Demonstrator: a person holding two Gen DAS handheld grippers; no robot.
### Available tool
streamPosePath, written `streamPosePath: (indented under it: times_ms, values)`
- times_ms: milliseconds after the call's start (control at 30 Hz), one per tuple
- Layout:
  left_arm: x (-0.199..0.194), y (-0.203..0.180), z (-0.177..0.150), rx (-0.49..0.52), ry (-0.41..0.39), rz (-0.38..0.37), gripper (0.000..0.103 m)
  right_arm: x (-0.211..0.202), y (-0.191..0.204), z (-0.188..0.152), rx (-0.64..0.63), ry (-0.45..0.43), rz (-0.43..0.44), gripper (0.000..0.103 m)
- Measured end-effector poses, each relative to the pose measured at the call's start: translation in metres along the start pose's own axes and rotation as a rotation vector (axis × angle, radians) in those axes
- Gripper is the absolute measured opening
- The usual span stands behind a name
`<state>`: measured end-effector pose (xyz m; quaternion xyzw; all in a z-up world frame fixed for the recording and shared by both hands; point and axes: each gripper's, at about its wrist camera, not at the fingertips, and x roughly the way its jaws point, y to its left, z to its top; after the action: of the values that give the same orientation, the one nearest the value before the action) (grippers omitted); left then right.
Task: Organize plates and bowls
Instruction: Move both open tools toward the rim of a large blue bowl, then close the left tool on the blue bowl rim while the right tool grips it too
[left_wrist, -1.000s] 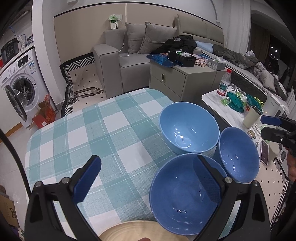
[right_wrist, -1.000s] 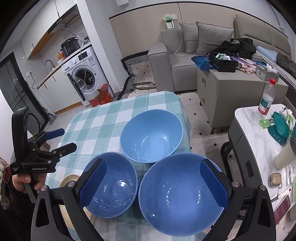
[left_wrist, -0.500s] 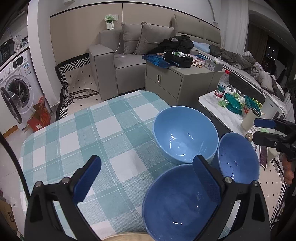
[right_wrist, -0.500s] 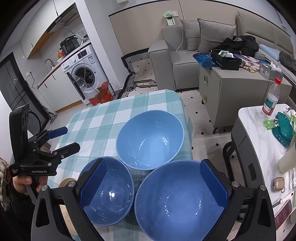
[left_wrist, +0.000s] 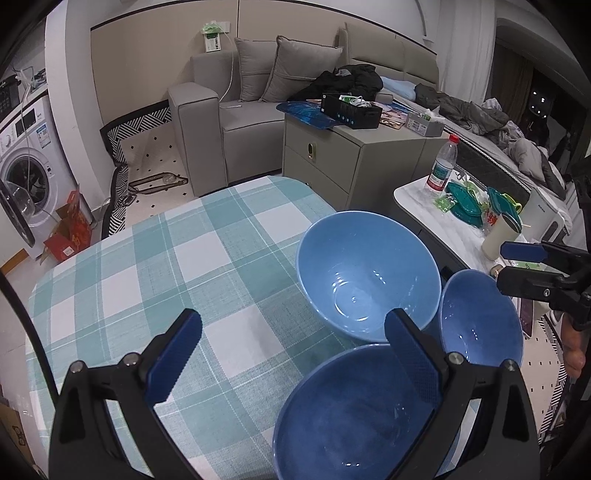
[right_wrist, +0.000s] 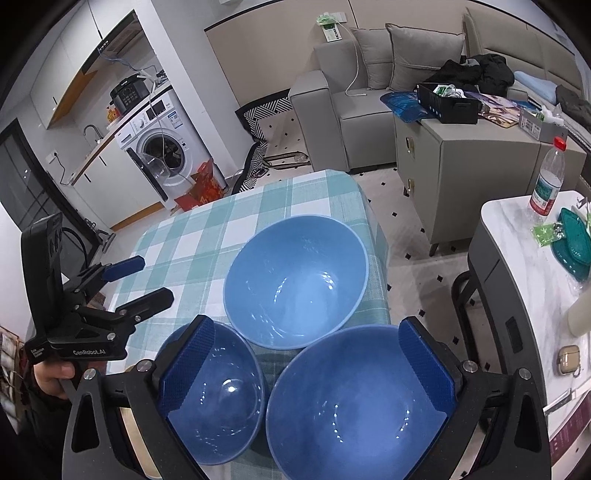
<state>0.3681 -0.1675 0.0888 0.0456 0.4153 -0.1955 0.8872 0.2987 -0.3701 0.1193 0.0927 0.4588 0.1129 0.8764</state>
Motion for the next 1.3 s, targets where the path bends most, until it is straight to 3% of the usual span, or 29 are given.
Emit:
streamPosePath:
  times_ms: [667, 1033, 1200, 1300]
  values:
    - [0.012, 0.004, 0.015, -0.017, 0.0, 0.02, 0.1, 0.018, -0.016, 0.028, 0.026, 0.032, -0.013, 0.1]
    - [0.035, 0.005, 0.017, -0.027, 0.043, 0.029, 0.099, 0.052, -0.029, 0.03, 0.051, 0.087, -0.032, 0.088]
    - [0.046, 0.004, 0.018, -0.026, 0.067, 0.029, 0.089, 0.065, -0.032, 0.03, 0.053, 0.107, -0.031, 0.085]
    - [0.051, 0.004, 0.018, -0.027, 0.075, 0.025, 0.089, 0.074, -0.034, 0.031, 0.063, 0.13, -0.029, 0.079]
